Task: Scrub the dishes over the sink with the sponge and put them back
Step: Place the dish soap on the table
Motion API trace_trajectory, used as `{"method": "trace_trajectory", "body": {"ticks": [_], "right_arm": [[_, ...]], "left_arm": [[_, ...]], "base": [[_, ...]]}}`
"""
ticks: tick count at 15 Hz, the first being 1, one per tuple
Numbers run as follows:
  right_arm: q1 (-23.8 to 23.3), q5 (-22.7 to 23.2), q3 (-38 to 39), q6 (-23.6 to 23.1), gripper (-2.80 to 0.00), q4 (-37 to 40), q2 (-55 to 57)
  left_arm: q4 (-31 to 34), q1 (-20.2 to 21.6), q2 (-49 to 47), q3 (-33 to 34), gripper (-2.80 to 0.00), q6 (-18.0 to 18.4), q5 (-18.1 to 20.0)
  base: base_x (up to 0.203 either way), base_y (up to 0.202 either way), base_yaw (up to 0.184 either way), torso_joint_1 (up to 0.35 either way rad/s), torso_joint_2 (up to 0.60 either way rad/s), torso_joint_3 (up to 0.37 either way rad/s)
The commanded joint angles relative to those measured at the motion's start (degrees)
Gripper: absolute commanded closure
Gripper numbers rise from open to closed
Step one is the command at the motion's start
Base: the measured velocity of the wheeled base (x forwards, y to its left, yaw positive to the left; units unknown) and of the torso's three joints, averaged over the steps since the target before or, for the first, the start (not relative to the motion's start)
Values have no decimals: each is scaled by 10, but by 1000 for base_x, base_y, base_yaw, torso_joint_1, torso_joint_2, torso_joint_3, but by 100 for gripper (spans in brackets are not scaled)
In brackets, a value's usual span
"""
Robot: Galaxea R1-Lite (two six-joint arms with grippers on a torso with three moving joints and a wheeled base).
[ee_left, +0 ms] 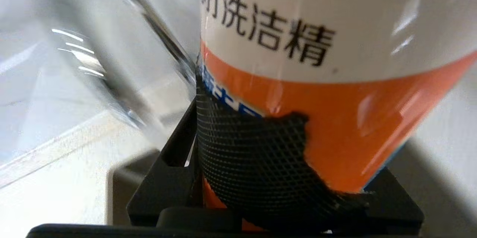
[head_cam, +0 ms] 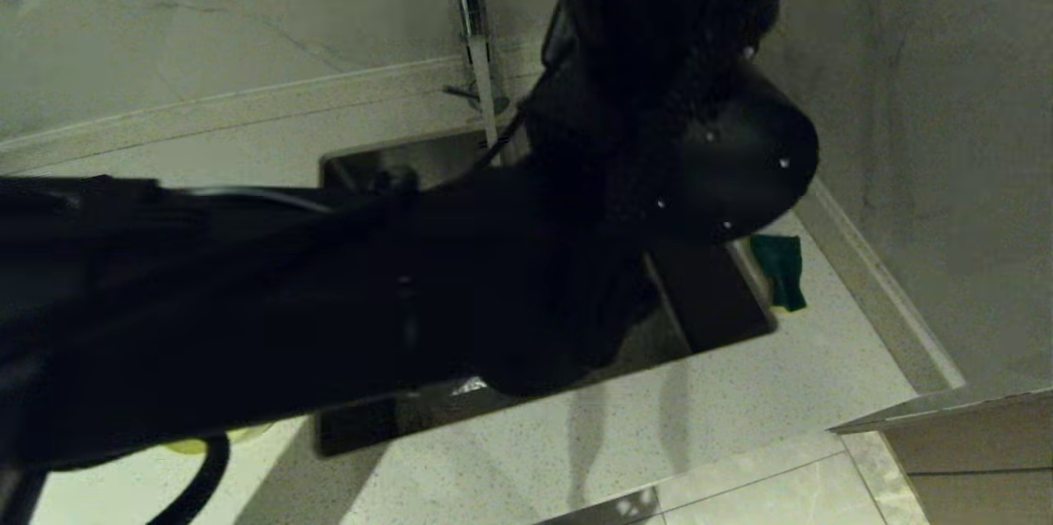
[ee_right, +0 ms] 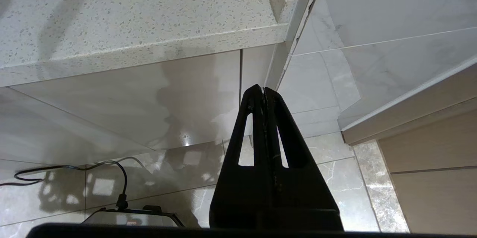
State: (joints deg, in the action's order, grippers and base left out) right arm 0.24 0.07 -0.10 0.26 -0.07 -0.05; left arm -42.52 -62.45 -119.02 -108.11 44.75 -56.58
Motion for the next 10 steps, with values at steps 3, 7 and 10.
{"method": "trace_trajectory", "body": {"ticks": [3,7,10], "right_arm": [[0,0,0,0,0,0,-1],[0,0,0,0,0,0,0],[0,0,0,0,0,0,0]], "left_arm": [[-7,0,118,1,0,-10,63],[2,0,179,1,0,-37,113],[13,3,217,0,0,-52,120]], "base": [[0,0,0,0,0,0],[0,0,0,0,0,0],[0,0,0,0,0,0]]}}
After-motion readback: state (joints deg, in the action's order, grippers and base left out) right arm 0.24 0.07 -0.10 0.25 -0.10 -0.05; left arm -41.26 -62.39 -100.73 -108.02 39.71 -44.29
